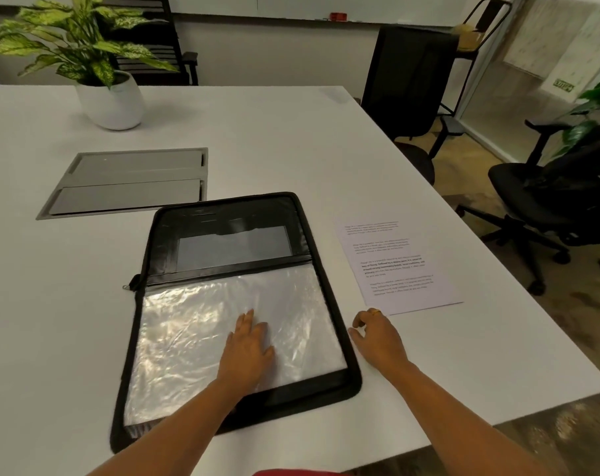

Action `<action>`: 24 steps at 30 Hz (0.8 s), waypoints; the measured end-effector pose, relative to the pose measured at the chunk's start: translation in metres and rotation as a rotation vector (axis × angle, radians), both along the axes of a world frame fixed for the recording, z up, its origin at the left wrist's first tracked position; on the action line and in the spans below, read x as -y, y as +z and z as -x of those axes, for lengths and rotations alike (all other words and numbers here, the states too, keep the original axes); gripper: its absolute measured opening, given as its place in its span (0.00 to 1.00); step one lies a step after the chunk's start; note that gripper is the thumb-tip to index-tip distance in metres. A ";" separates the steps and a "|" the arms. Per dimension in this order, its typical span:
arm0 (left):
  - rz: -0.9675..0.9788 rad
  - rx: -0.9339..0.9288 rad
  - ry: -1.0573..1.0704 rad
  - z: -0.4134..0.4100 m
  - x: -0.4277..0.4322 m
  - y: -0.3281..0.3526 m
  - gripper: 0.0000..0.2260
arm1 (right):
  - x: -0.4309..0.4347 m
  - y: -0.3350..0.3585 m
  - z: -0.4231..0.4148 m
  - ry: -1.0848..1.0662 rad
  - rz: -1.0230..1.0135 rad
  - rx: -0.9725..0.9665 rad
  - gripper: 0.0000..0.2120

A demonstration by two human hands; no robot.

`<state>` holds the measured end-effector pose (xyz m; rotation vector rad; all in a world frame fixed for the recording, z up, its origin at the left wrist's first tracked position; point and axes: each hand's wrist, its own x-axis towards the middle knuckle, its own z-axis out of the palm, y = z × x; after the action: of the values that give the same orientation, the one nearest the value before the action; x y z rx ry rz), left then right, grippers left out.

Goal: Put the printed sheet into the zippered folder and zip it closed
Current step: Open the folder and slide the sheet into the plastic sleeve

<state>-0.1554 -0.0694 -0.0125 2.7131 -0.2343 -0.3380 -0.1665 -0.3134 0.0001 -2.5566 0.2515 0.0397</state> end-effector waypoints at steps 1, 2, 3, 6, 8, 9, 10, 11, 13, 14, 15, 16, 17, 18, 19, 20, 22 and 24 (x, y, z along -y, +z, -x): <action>0.006 -0.018 -0.037 -0.005 0.014 0.003 0.21 | 0.012 0.001 -0.005 -0.028 -0.013 0.001 0.06; 0.010 -0.041 -0.068 -0.010 0.028 0.005 0.22 | 0.025 0.002 -0.010 -0.059 -0.029 0.002 0.06; 0.016 -0.066 -0.090 -0.015 0.043 0.008 0.23 | 0.038 0.003 -0.016 -0.094 -0.044 0.007 0.06; 0.118 -0.132 -0.077 -0.031 0.086 0.019 0.27 | 0.079 0.007 -0.032 -0.207 -0.074 0.014 0.08; 0.285 -0.165 -0.003 -0.044 0.112 0.027 0.26 | 0.106 0.009 -0.042 -0.284 -0.081 -0.025 0.12; 0.383 -0.193 0.051 -0.051 0.124 0.032 0.26 | 0.119 0.010 -0.047 -0.313 -0.081 -0.051 0.15; 0.483 -0.246 0.116 -0.057 0.133 0.036 0.25 | 0.129 0.010 -0.050 -0.336 -0.079 -0.082 0.18; 0.580 -0.318 0.184 -0.063 0.142 0.040 0.26 | 0.140 0.010 -0.053 -0.356 -0.077 -0.113 0.21; 0.712 -0.455 0.282 -0.073 0.158 0.043 0.27 | 0.158 0.009 -0.059 -0.386 -0.071 -0.169 0.26; 0.732 -0.496 0.307 -0.078 0.165 0.044 0.27 | 0.165 0.008 -0.061 -0.397 -0.066 -0.193 0.29; 0.740 -0.527 0.328 -0.081 0.170 0.044 0.28 | 0.169 0.008 -0.063 -0.404 -0.064 -0.217 0.31; 0.742 -0.552 0.349 -0.084 0.178 0.044 0.29 | 0.174 0.007 -0.066 -0.404 -0.067 -0.241 0.33; 0.739 -0.572 0.371 -0.086 0.183 0.043 0.30 | 0.176 0.006 -0.068 -0.392 -0.062 -0.263 0.34; 0.739 -0.590 0.388 -0.087 0.187 0.041 0.31 | 0.175 0.005 -0.069 -0.373 -0.044 -0.280 0.35; 0.750 -0.607 0.404 -0.087 0.192 0.041 0.32 | 0.174 0.004 -0.070 -0.356 -0.014 -0.286 0.35; 0.772 -0.621 0.420 -0.088 0.197 0.040 0.33 | 0.173 0.003 -0.071 -0.347 0.018 -0.279 0.35; 0.830 -0.641 0.454 -0.089 0.208 0.039 0.34 | 0.171 0.003 -0.074 -0.351 0.065 -0.246 0.31; 0.845 -0.633 0.476 -0.090 0.216 0.039 0.34 | 0.169 0.003 -0.077 -0.371 0.097 -0.220 0.27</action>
<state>-0.0657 -0.2855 0.0263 1.6544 0.3675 -0.7240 -0.0899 -0.4821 0.0034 -2.5582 0.8253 0.1721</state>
